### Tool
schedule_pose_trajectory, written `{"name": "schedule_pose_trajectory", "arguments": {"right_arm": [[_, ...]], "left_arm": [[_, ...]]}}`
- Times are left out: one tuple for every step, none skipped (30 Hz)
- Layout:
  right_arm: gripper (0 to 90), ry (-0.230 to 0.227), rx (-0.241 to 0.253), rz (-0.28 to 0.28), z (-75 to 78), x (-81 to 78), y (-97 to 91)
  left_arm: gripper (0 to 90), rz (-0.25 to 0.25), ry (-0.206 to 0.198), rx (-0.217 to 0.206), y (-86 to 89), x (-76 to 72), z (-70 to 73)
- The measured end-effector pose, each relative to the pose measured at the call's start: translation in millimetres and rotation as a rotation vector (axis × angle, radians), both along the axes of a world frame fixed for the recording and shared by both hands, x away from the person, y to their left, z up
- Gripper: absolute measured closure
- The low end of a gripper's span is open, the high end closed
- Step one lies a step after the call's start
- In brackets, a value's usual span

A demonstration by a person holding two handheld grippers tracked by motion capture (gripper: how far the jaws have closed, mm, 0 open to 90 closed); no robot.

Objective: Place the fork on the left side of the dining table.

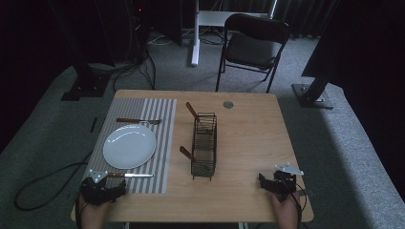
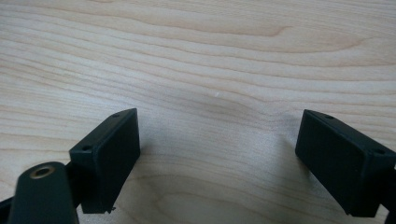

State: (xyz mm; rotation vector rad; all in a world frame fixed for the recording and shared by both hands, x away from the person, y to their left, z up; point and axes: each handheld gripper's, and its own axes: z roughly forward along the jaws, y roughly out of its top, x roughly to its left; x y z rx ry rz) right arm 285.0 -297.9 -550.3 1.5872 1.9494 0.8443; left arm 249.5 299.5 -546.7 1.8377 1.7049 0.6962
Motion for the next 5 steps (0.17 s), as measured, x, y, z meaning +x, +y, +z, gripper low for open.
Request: {"name": "schedule_pose_trajectory", "arguments": {"right_arm": [[13.5,0.0,0.0,0.0,0.0,0.0,0.0],[13.5,0.0,0.0,0.0,0.0,0.0,0.0],[13.5,0.0,0.0,0.0,0.0,0.0,0.0],[13.5,0.0,0.0,0.0,0.0,0.1,0.0],[13.5,0.0,0.0,0.0,0.0,0.1,0.0]], "left_arm": [[0.9,0.0,0.0,0.0,0.0,0.0,0.0],[0.9,0.0,0.0,0.0,0.0,0.0,0.0],[0.9,0.0,0.0,0.0,0.0,0.0,0.0],[0.9,0.0,0.0,0.0,0.0,0.1,0.0],[0.9,0.0,0.0,-0.001,0.0,0.1,0.0]]}}
